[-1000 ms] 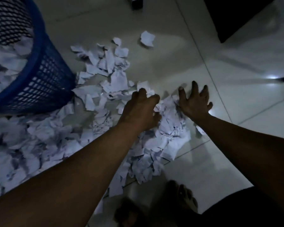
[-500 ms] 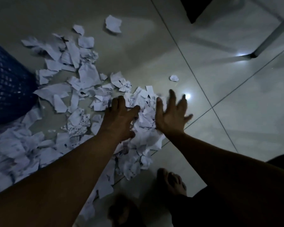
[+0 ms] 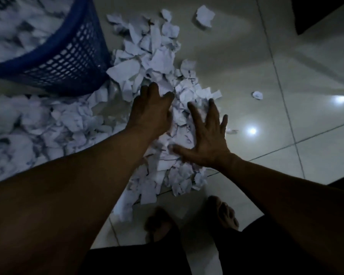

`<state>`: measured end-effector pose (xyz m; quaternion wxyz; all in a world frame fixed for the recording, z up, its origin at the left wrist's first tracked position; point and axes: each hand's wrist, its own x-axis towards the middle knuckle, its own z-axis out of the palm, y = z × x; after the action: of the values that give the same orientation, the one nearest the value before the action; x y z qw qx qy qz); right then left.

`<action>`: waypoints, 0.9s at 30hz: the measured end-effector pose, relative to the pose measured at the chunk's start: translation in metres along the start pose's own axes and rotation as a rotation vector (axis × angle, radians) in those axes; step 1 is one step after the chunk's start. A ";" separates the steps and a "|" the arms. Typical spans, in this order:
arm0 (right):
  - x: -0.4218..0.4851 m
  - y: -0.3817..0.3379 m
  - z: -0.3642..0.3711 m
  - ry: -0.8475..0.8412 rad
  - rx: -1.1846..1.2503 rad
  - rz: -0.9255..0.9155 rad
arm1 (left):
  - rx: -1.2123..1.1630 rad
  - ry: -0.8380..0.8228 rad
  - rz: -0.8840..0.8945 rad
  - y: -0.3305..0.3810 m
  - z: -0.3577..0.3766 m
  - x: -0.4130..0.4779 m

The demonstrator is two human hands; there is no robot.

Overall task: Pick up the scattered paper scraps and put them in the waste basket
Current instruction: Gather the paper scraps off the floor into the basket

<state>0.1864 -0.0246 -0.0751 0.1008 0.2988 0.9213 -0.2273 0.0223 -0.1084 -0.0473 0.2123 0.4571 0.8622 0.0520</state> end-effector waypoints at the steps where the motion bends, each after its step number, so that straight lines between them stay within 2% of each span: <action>1: -0.002 0.000 0.003 -0.055 -0.069 -0.117 | -0.020 0.016 -0.035 -0.005 -0.002 -0.002; 5: -0.016 0.006 0.013 -0.296 -0.343 -0.490 | -0.075 0.014 -0.105 -0.019 -0.007 -0.009; 8: -0.024 0.011 0.031 -0.312 -0.454 -0.676 | -0.086 -0.014 -0.173 -0.026 -0.010 -0.018; 12: -0.006 0.005 0.051 -0.086 -0.394 -0.693 | -0.167 -0.070 -0.219 -0.030 -0.010 -0.025; 14: 0.008 -0.005 0.050 0.019 -0.338 -0.583 | -0.217 -0.089 -0.262 -0.033 -0.012 -0.031; 17: 0.023 -0.017 0.037 0.076 -0.252 -0.403 | -0.260 -0.124 -0.319 -0.041 -0.018 -0.041; 19: 0.026 -0.024 0.030 0.083 -0.206 -0.461 | -0.285 -0.133 -0.372 -0.050 -0.021 -0.048; 21: 0.023 -0.037 0.031 0.061 -0.202 -0.592 | -0.297 -0.128 -0.440 -0.061 -0.021 -0.055; 27: -0.007 -0.059 0.062 -0.166 -0.371 -0.980 | -0.359 -0.100 -0.638 -0.088 -0.014 -0.085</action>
<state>0.1598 -0.1004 -0.1057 0.1067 -0.2089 0.9665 -0.1038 -0.0094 -0.2262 -0.0324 0.3367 0.1227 0.9270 0.1110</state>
